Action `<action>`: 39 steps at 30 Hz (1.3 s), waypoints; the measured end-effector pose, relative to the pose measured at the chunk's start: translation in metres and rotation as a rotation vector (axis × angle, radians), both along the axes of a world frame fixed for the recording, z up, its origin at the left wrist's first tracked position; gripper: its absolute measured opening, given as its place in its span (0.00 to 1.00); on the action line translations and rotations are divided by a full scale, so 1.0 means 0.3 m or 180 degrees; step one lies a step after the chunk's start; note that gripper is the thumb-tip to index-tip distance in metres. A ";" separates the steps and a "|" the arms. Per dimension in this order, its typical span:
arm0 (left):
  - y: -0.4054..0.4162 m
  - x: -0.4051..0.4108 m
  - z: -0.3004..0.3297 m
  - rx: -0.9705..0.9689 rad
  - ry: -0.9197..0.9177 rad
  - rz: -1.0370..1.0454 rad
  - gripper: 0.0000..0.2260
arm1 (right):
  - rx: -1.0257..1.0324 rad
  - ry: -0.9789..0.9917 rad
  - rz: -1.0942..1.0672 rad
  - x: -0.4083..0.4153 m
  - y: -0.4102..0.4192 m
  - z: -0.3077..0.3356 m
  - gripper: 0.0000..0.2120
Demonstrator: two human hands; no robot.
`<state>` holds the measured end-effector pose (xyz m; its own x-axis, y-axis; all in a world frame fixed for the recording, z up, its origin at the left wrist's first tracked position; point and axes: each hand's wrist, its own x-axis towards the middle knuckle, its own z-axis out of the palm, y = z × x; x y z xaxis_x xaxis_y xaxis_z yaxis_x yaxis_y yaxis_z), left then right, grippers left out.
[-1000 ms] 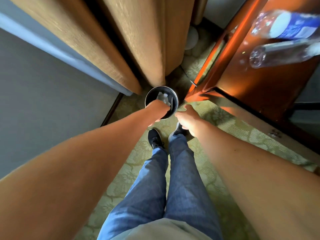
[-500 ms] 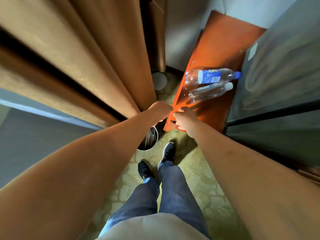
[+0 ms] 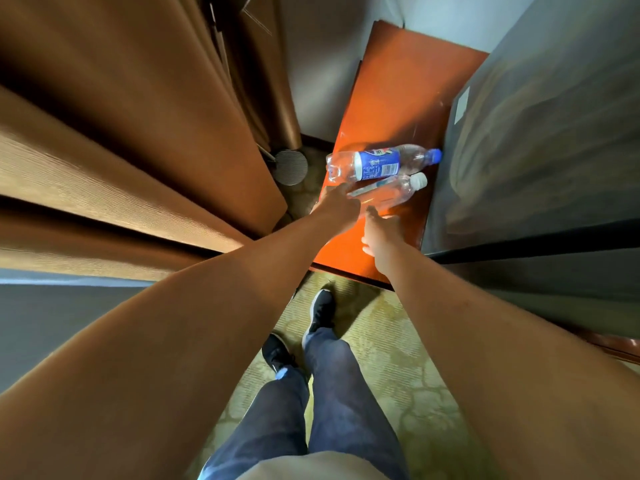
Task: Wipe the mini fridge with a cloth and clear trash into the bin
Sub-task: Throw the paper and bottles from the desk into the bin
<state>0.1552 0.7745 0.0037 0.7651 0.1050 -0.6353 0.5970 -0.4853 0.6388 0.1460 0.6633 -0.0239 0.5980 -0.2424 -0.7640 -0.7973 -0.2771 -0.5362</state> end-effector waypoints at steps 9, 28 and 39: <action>-0.034 -0.085 -0.013 -0.0317 0.0240 0.0415 0.16 | 0.0129 0.0375 -0.0431 -0.028 0.010 -0.005 0.26; 0.210 -0.380 -0.028 -0.0174 0.0534 0.0177 0.21 | 0.0364 0.0750 0.0543 -0.340 0.192 0.034 0.21; 0.492 -0.639 -0.146 -0.0239 0.0864 0.0899 0.22 | 0.0381 0.0770 0.1602 -0.539 0.466 -0.032 0.30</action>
<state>-0.0365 0.9220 -0.0400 0.5161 0.2329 -0.8243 0.8522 -0.2360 0.4669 -0.0157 0.8032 -0.0333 0.4220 0.1236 -0.8981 -0.6868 -0.6030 -0.4058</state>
